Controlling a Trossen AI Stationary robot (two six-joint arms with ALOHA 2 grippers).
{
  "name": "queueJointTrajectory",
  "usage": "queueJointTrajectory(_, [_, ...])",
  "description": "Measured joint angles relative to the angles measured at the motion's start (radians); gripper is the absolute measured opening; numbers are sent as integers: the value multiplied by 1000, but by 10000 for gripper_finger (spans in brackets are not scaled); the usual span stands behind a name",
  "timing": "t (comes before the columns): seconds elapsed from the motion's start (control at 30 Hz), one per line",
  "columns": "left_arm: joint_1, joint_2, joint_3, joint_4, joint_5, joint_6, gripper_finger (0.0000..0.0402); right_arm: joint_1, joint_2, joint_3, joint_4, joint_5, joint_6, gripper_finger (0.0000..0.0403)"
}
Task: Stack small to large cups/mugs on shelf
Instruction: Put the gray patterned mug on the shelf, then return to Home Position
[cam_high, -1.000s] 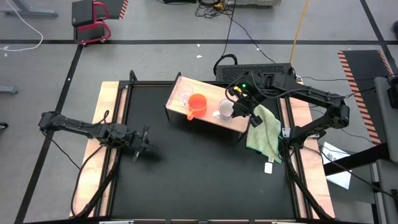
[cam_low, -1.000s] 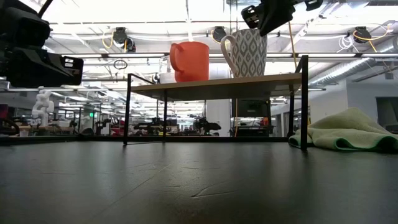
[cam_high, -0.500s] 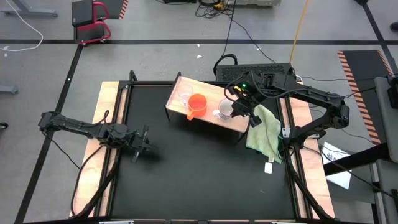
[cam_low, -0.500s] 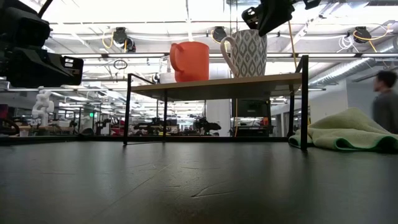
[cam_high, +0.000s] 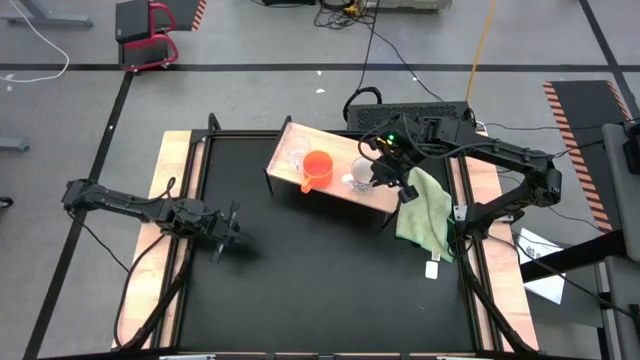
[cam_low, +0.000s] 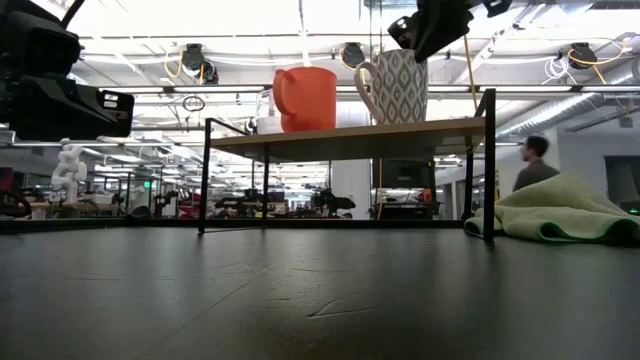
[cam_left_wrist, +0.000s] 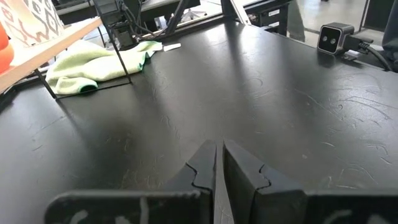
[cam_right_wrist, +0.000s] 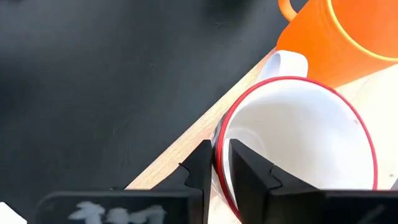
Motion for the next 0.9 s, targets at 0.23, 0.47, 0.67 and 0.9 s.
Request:
queueJointTrajectory(0.23, [0,0,0,0,1,-1,31,-13,0,0,4,-2,20,58])
queueJointTrajectory(0.47, [0,0,0,0,2,-1,31,-14,-1,0,7,-10,33,67])
queueJointTrajectory(0.67, [0,0,0,-1,2,-1,31,-14,-8,0,7,-13,54,80])
queueJointTrajectory(0.9, [0,0,0,-1,2,0,31,-10,-10,56,-21,-25,79,94])
